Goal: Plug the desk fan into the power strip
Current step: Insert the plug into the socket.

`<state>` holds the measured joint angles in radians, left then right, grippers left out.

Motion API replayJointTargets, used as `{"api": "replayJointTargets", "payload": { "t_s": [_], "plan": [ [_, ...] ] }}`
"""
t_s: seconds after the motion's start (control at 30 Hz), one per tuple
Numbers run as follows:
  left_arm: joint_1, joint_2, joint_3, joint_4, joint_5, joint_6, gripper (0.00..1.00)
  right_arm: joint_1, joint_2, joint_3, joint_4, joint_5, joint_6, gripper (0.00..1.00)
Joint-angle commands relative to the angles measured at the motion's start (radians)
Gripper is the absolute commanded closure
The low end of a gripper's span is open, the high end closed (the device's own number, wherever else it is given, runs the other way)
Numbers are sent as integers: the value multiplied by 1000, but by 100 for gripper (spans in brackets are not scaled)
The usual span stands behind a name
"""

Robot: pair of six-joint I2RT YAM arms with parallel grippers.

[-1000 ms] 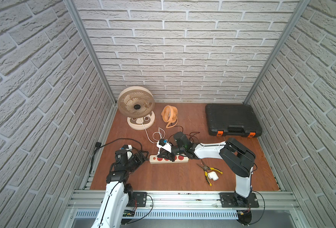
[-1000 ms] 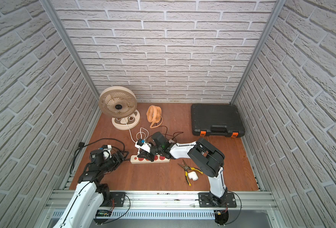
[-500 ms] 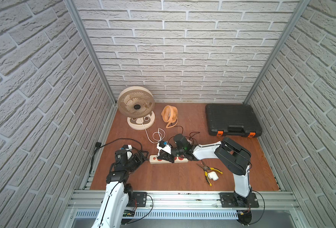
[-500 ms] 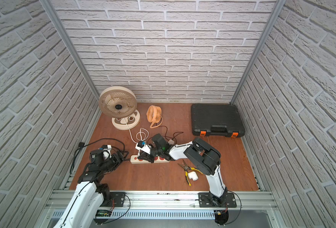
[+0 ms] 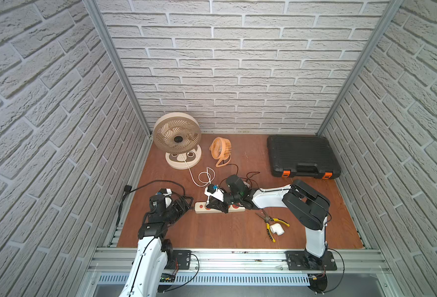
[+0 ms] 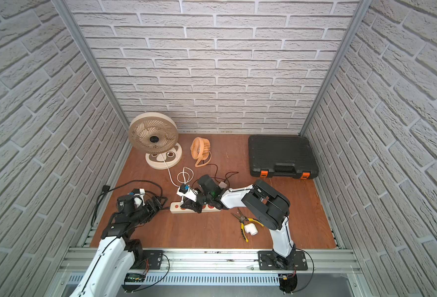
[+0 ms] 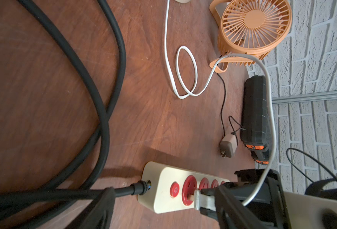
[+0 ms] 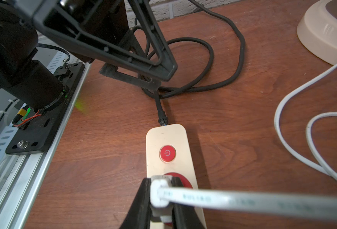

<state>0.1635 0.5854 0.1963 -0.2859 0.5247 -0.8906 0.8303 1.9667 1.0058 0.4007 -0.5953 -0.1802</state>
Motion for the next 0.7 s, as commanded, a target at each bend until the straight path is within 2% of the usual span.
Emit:
{"api": "replayJointTargets", "payload": {
  "t_s": [0.0,0.3,0.67],
  "plan": [
    [6,-9,20,14,9,21,17,-3,4,-3,-17,14,-6,97],
    [7,-17,24,7,11,21,17,-4,66,-92,24,46,-44,97],
    [8,-12,31,8,17,22,17,-4,95,-76,-170,113,-177,97]
  ]
}}
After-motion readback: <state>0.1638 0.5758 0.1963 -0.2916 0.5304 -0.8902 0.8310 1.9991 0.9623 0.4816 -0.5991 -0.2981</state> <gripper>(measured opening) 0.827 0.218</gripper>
